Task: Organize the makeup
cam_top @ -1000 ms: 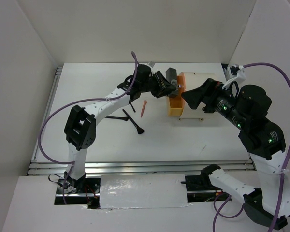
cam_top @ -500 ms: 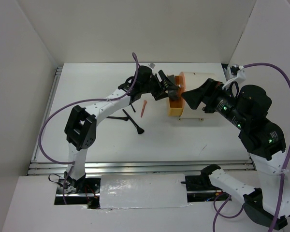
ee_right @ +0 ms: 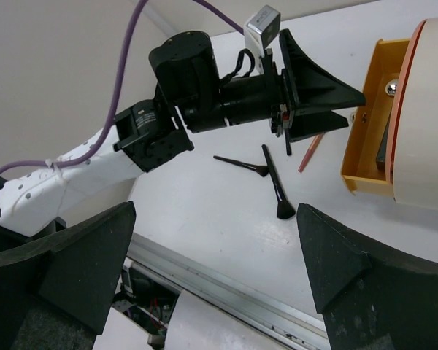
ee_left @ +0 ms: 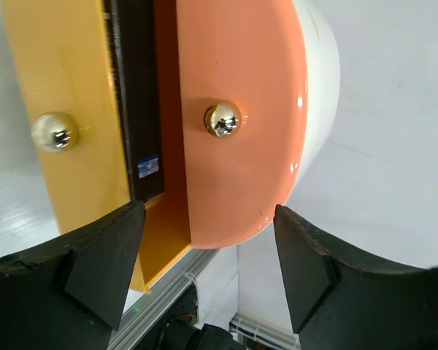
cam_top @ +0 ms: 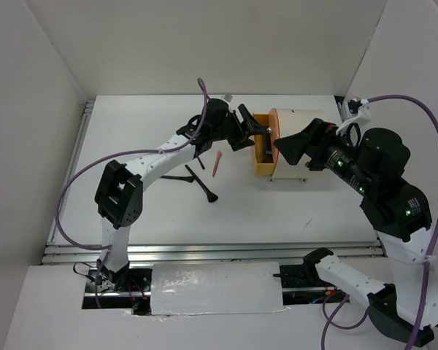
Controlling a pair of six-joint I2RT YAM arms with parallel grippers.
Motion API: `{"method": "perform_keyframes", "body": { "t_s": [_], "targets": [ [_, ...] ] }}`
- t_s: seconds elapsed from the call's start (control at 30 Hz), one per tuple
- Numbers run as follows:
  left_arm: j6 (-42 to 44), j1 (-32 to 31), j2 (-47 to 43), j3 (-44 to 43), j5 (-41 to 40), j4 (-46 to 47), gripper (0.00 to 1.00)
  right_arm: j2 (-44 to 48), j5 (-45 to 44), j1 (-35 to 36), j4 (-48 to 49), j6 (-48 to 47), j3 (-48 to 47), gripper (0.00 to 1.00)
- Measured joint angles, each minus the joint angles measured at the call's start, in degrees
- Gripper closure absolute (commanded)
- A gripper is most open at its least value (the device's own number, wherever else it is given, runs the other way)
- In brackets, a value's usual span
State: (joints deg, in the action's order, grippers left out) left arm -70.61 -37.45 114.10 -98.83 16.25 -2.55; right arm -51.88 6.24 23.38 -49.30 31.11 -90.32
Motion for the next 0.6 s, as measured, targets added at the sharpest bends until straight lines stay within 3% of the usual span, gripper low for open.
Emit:
{"method": "perform_keyframes", "body": {
  "t_s": [0.1,0.13,0.17,0.23,0.4,0.6],
  "targets": [
    [1.29,0.00,-1.51,-0.35,-3.23,-4.22,0.31,0.00,0.00,0.00,0.00,-0.02,0.00,0.00],
    [1.73,0.00,-1.79,-1.31,-4.81,-6.95,0.40,0.00,0.02,0.00,0.00,-0.02,0.00,0.00],
    [2.29,0.00,-1.79,-2.86,-6.43,-10.19,0.60,0.02,0.02,0.00,0.00,-0.02,0.00,0.00],
    [3.43,0.00,-1.70,-6.29,-10.29,-16.11,0.75,0.02,0.02,0.00,0.00,0.00,0.02,0.00],
    [5.90,0.02,0.17,-13.20,-16.20,-24.68,0.89,0.00,0.24,0.00,0.00,0.15,0.04,0.00],
    [7.43,0.02,9.16,-17.27,-16.90,-28.00,0.94,0.02,0.24,0.11,0.00,0.15,0.04,0.00]
  ]
}}
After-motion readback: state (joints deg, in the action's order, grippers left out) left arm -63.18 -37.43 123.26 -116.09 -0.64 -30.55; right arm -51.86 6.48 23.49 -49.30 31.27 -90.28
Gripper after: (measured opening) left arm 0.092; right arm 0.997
